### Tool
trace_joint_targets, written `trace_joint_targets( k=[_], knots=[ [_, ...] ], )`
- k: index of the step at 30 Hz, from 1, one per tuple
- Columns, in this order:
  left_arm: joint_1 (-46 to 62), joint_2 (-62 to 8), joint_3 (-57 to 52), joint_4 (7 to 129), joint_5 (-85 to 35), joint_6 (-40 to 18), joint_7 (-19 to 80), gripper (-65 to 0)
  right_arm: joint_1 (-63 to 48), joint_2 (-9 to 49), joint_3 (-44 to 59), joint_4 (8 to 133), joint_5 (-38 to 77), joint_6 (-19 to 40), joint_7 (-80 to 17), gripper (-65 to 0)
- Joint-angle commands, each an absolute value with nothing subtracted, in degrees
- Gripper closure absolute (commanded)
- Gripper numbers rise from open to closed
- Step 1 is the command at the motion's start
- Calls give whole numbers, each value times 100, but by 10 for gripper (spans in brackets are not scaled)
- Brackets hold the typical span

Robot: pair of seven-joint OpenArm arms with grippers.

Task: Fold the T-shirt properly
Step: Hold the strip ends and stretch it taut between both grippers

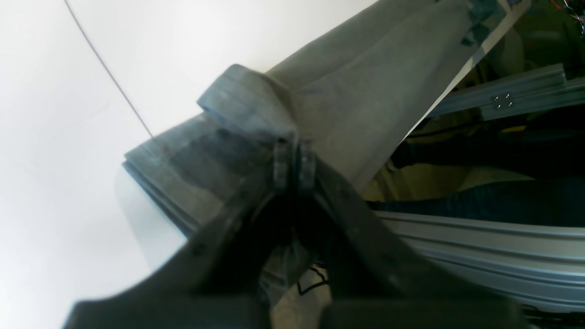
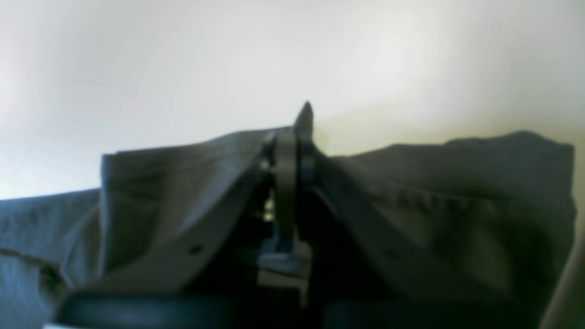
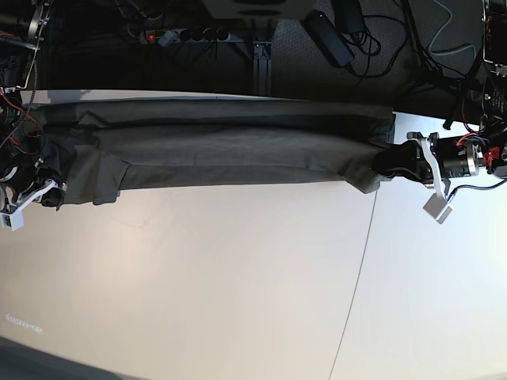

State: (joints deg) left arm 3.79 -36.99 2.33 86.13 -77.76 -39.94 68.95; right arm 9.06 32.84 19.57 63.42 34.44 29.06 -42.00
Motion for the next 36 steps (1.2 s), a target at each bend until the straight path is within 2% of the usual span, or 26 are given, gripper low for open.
trace_joint_targets(
  k=[1, 8, 18, 23, 29, 36],
  knots=[
    [290, -3793, 191, 8696, -7907, -4000, 6788, 0, 996, 3426, 1986, 6429, 3520, 3343, -4071, 0],
    [290, -3793, 191, 8696, -7898, -4000, 6792, 0, 867, 3446, 2126, 6626, 4152, 3345, -4504, 0],
    [290, -3793, 191, 8694, -7861, -4000, 6792, 0, -451, 3444, 3070, 8418, 4434, 3345, -4676, 0],
    [290, -3795, 191, 8694, -7856, -4000, 6796, 0, -1151, 3441, 3566, 8932, 4663, 3347, -4676, 0],
    [290, -3795, 191, 8696, -7856, -4000, 6801, 0, -1780, 3441, 4095, 9260, 4762, 3347, -4676, 0],
    [290, -3795, 191, 8696, -7861, -4000, 6799, 0, -1957, 3411, 4141, 9244, 4659, 3343, -4646, 0]
  ],
)
